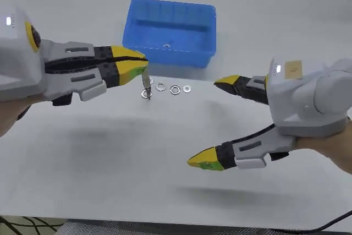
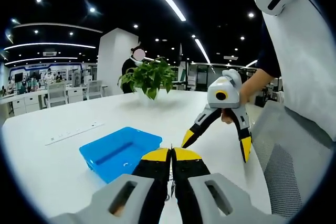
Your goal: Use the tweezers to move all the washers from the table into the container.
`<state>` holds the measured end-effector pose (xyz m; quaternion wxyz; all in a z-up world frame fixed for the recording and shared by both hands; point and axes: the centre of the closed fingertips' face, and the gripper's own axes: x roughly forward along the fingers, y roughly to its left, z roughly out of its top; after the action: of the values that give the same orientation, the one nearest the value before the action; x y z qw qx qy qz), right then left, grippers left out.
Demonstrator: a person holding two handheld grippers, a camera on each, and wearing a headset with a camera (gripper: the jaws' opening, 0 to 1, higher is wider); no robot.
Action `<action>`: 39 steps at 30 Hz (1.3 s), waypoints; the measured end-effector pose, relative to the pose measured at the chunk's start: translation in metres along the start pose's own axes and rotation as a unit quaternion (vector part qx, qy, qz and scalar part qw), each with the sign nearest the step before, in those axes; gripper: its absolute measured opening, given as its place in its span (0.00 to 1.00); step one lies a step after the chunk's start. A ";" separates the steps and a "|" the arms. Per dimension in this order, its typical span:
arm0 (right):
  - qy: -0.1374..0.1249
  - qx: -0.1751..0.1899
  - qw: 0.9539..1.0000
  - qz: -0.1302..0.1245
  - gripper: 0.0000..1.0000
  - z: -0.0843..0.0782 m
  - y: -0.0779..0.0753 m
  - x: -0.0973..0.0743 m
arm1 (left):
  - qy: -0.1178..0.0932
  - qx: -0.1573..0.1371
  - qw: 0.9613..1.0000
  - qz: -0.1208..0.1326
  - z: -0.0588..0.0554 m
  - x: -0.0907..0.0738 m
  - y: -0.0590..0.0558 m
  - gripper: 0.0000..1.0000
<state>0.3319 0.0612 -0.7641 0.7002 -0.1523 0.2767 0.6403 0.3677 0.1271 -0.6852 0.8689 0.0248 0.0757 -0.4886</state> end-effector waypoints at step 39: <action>0.032 -0.160 0.982 0.096 0.16 0.050 -0.015 0.089 | 0.026 -0.020 0.999 -0.001 -0.011 -0.014 -0.006 0.06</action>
<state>0.3582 0.1595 -0.7780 0.5929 -0.2560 0.2060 0.7352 0.3544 0.1369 -0.6933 0.8664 0.0205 0.1080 -0.4871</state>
